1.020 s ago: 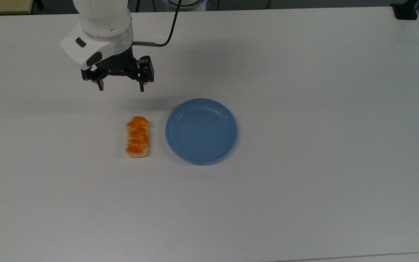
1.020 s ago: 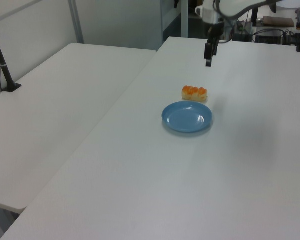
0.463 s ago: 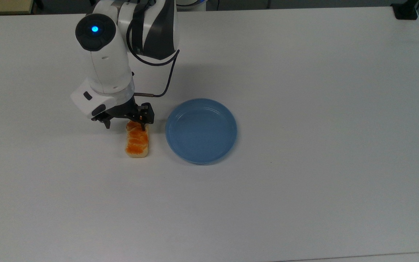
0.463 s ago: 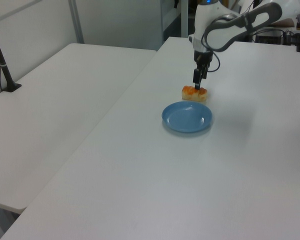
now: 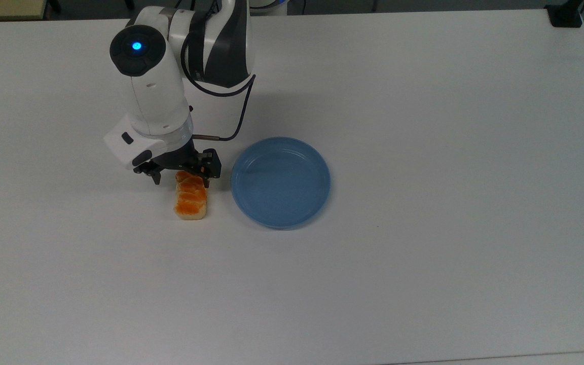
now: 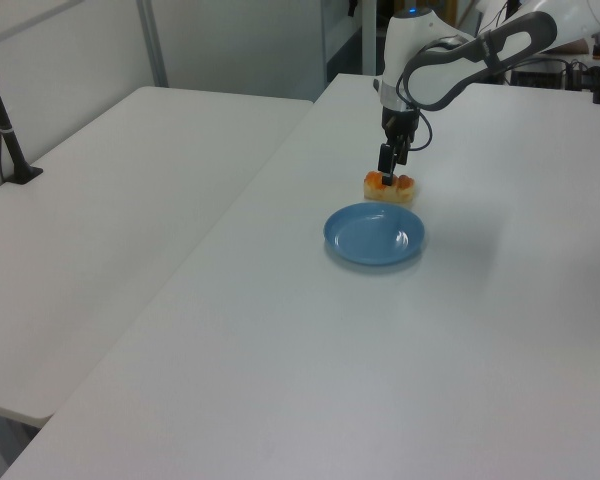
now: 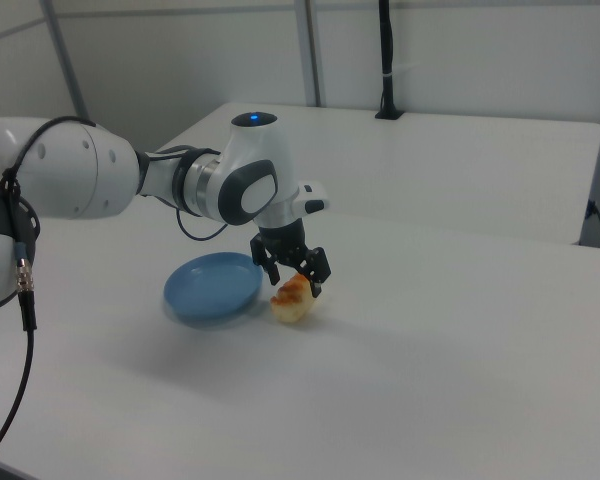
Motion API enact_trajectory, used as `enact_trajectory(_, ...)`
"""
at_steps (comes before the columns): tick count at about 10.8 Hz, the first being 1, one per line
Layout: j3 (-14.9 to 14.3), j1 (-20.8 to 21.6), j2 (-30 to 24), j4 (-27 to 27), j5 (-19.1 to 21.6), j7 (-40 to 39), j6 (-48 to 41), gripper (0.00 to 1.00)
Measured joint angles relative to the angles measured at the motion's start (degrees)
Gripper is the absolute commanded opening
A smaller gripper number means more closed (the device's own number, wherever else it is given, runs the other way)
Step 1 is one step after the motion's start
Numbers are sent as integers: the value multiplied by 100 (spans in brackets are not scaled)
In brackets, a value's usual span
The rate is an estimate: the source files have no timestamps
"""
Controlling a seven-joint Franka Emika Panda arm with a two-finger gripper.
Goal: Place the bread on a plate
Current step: 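Lower the gripper over the bread roll and close on it, then lift the bread roll and carry it over the blue plate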
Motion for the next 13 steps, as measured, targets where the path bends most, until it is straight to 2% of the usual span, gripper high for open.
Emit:
enact_trajectory(1, 0, -1, 0, 9, 10, 4, 0, 99)
enact_trajectory(3, 3, 0, 35, 10, 10, 14, 0, 80)
enact_trajectory(6, 14, 6, 219, 47, 10, 20, 147, 38)
enact_trajectory(10, 31, 33, 252, 116, 10, 299, 318, 36)
enact_trajectory(13, 271, 98, 64, 114, 10, 359, 313, 37)
